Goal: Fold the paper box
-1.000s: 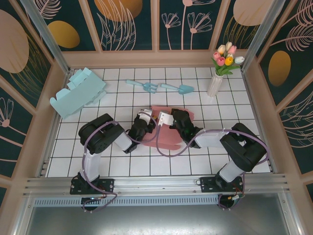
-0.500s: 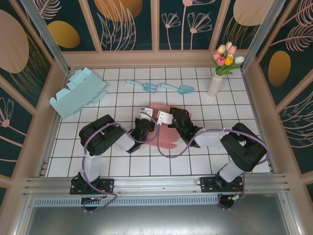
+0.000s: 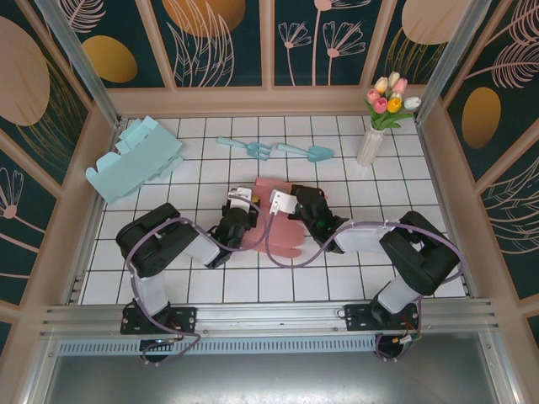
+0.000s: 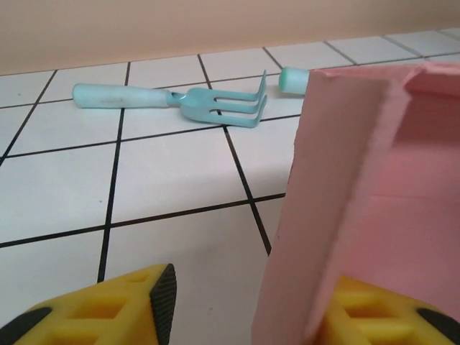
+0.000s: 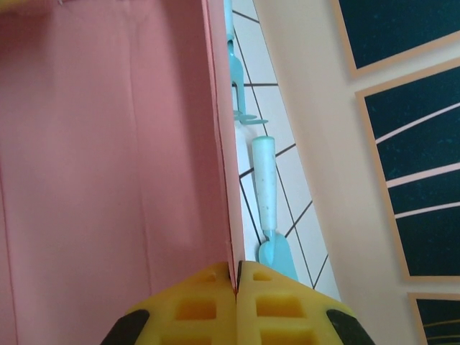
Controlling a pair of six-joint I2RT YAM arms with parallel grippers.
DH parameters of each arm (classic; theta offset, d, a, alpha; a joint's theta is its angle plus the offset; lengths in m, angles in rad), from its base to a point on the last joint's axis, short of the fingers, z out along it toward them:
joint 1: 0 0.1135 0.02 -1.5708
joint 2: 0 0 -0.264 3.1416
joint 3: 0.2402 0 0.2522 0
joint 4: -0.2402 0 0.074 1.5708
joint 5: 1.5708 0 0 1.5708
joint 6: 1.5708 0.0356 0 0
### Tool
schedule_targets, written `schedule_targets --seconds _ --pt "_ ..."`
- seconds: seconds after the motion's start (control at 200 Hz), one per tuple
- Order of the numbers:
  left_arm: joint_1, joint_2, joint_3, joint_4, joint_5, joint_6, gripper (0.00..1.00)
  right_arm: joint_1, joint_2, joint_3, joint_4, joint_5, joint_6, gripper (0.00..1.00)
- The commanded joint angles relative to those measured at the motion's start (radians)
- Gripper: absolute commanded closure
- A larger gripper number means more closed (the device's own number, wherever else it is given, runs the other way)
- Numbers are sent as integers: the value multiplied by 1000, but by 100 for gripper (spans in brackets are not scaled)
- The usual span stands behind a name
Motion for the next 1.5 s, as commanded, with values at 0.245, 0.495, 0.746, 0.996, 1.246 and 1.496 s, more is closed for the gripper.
schedule_targets --seconds 0.245,0.495,0.746,0.996,1.246,1.496 --pt "15 -44 22 70 99 -5 48 -21 24 17 -89 67 44 100" --pt "8 20 73 74 164 -10 50 -18 19 14 -85 62 40 100" --pt "2 60 123 27 130 -4 51 -6 19 6 -58 61 28 100" --pt "2 136 194 6 24 -18 60 -4 12 2 -62 56 25 100" --pt "2 114 176 -54 -320 -131 87 -9 17 0 -64 70 19 100" --pt "-1 87 85 111 -131 -30 100 -5 -15 13 -84 25 80 95"
